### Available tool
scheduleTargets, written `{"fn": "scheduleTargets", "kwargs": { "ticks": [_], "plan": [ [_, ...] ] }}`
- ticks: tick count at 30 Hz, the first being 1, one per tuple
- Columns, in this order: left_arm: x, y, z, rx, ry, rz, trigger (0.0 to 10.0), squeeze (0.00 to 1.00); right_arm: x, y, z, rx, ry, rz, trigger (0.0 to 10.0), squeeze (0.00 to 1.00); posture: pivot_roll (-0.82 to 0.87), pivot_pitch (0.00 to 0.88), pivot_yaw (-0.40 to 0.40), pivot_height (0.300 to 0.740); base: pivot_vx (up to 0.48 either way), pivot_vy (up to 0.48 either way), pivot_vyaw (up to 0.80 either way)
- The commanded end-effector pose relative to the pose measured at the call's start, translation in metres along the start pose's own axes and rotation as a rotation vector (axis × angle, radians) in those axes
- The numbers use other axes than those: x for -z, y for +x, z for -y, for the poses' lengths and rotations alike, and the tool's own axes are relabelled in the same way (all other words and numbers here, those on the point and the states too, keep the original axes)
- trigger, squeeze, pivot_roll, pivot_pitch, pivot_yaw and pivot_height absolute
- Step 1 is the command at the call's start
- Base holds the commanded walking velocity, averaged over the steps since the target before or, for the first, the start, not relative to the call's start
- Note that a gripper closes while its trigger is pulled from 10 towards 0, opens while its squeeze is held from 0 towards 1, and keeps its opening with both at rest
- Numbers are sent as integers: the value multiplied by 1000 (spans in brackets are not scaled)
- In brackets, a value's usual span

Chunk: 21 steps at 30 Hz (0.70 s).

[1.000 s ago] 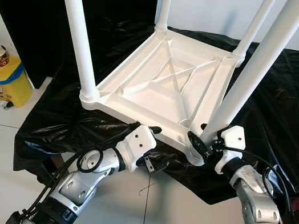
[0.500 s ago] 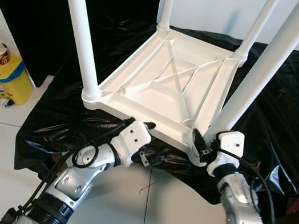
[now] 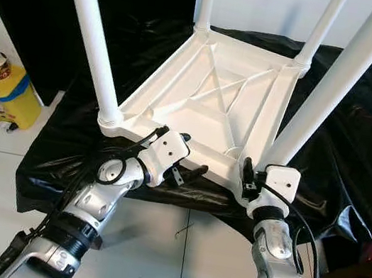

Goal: Building children table

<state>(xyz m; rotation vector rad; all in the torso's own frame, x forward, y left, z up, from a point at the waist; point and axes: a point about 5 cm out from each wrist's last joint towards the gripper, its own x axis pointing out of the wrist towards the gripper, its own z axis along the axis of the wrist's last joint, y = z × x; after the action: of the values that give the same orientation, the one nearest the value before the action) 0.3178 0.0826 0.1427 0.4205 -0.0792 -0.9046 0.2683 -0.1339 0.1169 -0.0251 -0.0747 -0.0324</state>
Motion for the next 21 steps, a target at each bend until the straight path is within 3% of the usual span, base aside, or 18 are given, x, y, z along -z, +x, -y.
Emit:
{"fn": "scheduleTargets", "kwargs": {
  "ticks": [1, 3, 4, 6, 7, 15, 21],
  "plan": [
    [2, 2, 3, 41, 10, -4, 10000, 0, 10, -5, 5, 17, -3, -48, 10000, 1000, -86, 106, 39, 740, 0, 0, 0],
    [4, 3, 4, 75, 23, -12, 10000, 0, 7, -5, 6, 9, -3, -28, 10000, 1000, -89, 106, 49, 740, 0, 0, 0],
    [7, 4, 5, 108, 40, -24, 10000, 0, 5, -7, 8, 3, -12, -14, 10000, 188, -94, 109, 56, 740, 0, 0, 0],
    [9, 4, 5, 130, 50, -32, 10000, 0, 3, -8, 10, -3, -17, -6, 10000, 188, -94, 109, 56, 740, 0, 0, 0],
    [13, 5, 4, 152, 62, -46, 10000, 0, 3, -9, 12, -10, -23, -5, 10000, 0, -100, 110, 62, 740, 0, 0, 0],
    [29, 6, -9, 243, 85, -149, 10000, 0, 4, -18, 28, 13, -93, -16, 10000, 0, -128, 121, 87, 740, 0, 0, 0],
    [36, 7, -31, 184, 65, -245, 10000, 0, 0, -21, 30, 17, -100, 8, 10000, 0, -140, 126, 99, 740, 0, 0, 0]
  ]
}}
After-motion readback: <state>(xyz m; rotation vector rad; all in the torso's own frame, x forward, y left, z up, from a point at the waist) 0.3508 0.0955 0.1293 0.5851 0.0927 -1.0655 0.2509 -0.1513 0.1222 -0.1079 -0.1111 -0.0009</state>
